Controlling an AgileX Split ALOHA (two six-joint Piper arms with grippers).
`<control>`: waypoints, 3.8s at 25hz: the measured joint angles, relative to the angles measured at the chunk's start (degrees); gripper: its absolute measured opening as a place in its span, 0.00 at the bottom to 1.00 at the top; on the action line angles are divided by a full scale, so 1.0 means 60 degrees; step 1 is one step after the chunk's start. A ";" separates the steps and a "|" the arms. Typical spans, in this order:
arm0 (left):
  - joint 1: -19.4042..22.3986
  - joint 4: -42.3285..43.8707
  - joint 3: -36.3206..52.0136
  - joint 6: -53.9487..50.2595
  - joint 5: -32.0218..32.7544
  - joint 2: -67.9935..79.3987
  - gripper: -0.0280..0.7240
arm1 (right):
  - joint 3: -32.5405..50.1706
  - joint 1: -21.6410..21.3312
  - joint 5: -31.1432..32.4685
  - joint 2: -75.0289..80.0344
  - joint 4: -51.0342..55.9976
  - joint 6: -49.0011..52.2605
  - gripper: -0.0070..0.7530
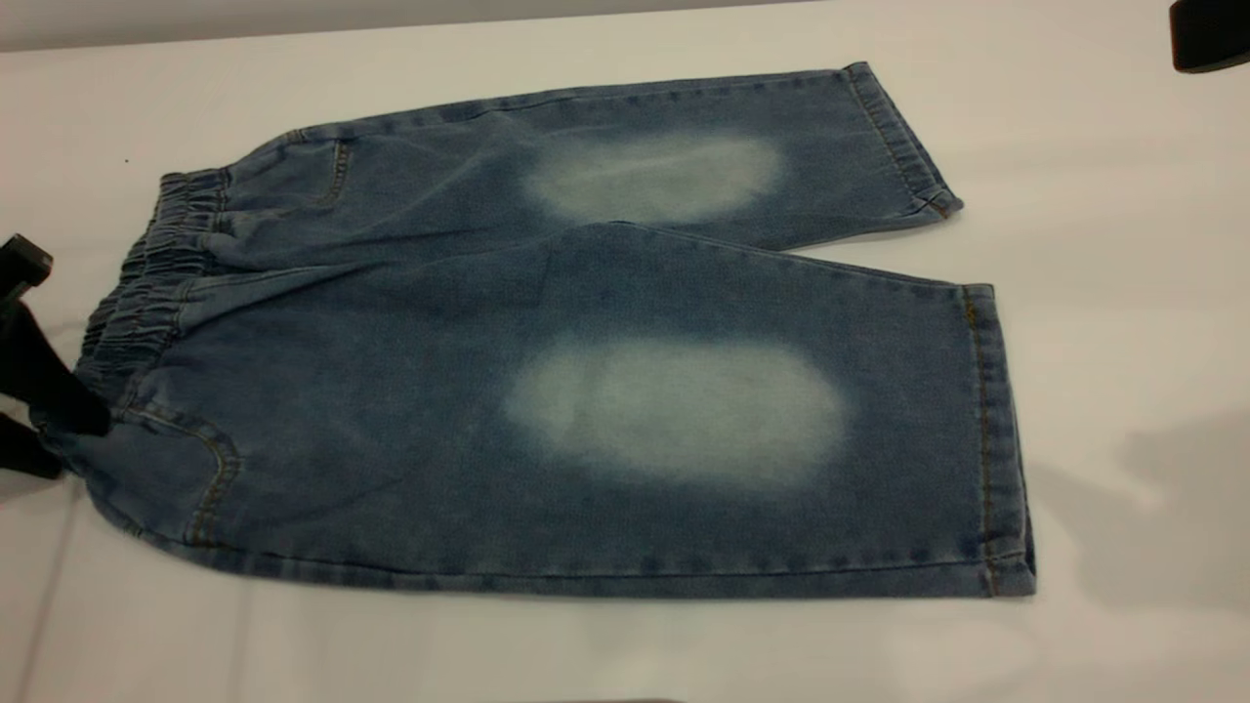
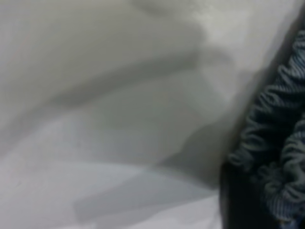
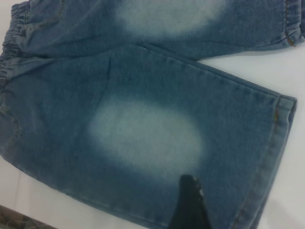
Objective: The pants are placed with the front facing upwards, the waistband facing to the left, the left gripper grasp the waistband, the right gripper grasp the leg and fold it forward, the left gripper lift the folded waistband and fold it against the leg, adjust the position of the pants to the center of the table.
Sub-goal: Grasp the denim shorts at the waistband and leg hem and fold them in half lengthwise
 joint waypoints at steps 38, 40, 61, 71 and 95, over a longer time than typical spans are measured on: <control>-0.1850 -0.0995 0.0080 0.1241 0.0877 -0.3985 0.14 | 0.1595 0.0000 0.1783 0.6888 0.5837 -0.4715 0.63; -0.1850 -0.0995 0.0080 0.1241 0.0914 -0.3997 0.14 | 0.1592 0.0000 0.2052 0.7524 0.6491 -0.5368 0.63; -0.1850 -0.0964 0.0080 0.1268 0.0918 -0.3997 0.14 | 0.0124 0.0000 0.3442 1.0535 0.7860 -0.7442 0.63; -0.1850 -0.0956 0.0080 0.1268 0.0918 -0.3997 0.14 | -0.0573 0.0000 0.3296 1.0545 0.7823 -0.7814 0.62; -0.1850 -0.0956 0.0080 0.1378 0.1005 -0.3997 0.14 | -0.0811 0.0000 0.3039 1.0485 0.7885 -0.7625 0.03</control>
